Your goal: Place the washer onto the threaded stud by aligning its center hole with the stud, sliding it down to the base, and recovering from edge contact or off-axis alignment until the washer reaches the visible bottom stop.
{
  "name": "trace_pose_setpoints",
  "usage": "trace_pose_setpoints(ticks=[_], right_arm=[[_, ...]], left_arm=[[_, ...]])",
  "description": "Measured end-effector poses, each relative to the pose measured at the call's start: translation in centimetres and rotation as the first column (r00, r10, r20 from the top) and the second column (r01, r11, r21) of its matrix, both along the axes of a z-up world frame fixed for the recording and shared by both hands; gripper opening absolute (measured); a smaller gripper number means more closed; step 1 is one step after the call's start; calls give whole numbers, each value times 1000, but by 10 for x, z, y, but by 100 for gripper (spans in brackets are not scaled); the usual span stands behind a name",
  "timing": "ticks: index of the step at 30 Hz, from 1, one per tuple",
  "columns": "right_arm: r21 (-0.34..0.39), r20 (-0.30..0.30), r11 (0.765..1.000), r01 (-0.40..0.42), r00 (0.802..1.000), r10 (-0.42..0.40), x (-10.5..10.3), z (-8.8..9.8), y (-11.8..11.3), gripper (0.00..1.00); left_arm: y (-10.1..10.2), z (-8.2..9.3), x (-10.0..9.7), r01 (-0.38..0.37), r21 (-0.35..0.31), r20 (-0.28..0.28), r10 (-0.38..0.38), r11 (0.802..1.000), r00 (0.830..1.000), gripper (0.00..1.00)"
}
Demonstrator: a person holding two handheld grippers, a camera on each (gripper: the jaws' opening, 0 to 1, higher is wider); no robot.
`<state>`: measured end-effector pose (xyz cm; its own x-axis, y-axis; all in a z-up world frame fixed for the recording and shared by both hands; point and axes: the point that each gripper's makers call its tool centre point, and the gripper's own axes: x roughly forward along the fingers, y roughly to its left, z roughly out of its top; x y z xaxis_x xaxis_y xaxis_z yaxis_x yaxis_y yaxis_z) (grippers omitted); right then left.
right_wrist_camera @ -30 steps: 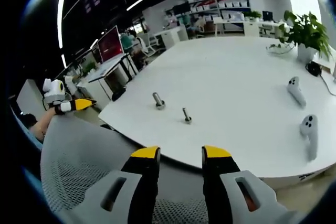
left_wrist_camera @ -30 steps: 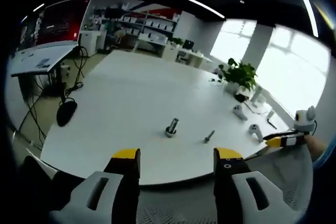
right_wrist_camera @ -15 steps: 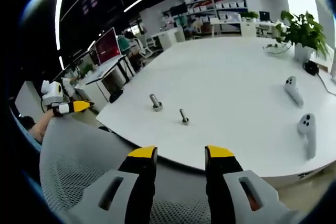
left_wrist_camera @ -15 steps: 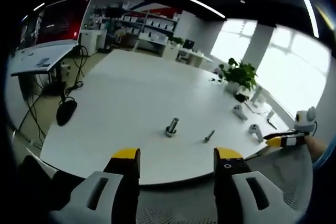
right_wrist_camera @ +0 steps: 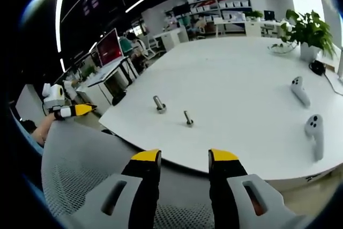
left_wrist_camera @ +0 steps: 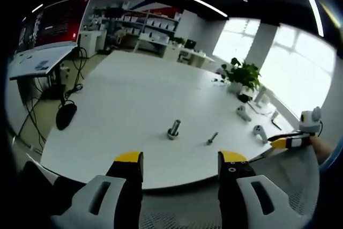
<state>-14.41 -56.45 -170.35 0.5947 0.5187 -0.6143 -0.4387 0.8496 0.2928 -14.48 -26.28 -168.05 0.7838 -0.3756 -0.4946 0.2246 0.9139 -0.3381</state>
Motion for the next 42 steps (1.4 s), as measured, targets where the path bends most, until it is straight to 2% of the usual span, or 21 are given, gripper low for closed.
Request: trace_pose_setpoints(ticks=[3,4,8,11,13,17,19,20,23,24,25,26,27,28,30,33,36,42], right_arm=[[4,5,1000,1,1000,-1,1,1,0,36],[5,5,1000,0,1000,0,1,1,0,36],[8,5,1000,-8,1000,8,0,1,1,36],[-9,-23,1000,-20,1000,19,-2,-3,1,35],[-13,-22,1000,-27,999,27,-2,-3,2,34],[-2,-9,1000,-24,1000,24,-1,-1,2,34],[2,-4,1000,-19,1000,19,-1,0,2,34],[6,1,1000,-16,1000,16,0,0,2,34],[7,8,1000,-8,1000,8,1,1,1,34],[7,11,1000,-3,1000,3,2,1,0,34],[6,14,1000,-2,1000,2,2,1,0,34],[4,15,1000,-2,1000,2,2,1,0,34],[2,18,1000,-3,1000,3,3,2,0,33],[-1,20,1000,-5,1000,5,3,2,0,33],[-4,23,1000,-7,1000,7,3,2,0,32],[-2,30,1000,-5,1000,5,4,3,0,32],[1,45,1000,14,999,-14,6,5,-2,32],[8,51,1000,28,998,-28,7,6,-2,32]], left_arm=[[-3,5,1,24,8,35,-24,1000,999,52],[-6,9,2,64,25,59,-66,998,996,50],[-3,14,8,92,21,44,-93,996,995,50],[3,29,22,151,100,70,-158,983,985,50],[2,37,31,206,136,67,-216,969,974,49],[-2,42,48,308,226,38,-324,924,945,46],[-10,44,55,358,244,34,-377,901,926,46],[-12,44,56,369,246,29,-387,896,922,46],[-18,41,65,422,311,4,-445,852,896,45],[-22,39,68,447,329,-6,-471,832,882,45],[-27,37,71,468,327,-7,-494,821,870,45],[-29,35,74,477,331,-13,-502,814,865,44],[-32,33,75,491,335,-24,-513,804,858,43],[-35,27,77,516,347,-53,-533,783,844,42],[-39,19,85,546,363,-77,-560,755,825,40],[-47,9,94,580,364,-109,-585,728,803,40],[-56,-3,104,618,400,-137,-622,677,771,39],[-67,-26,119,657,412,-189,-646,632,740,36]])
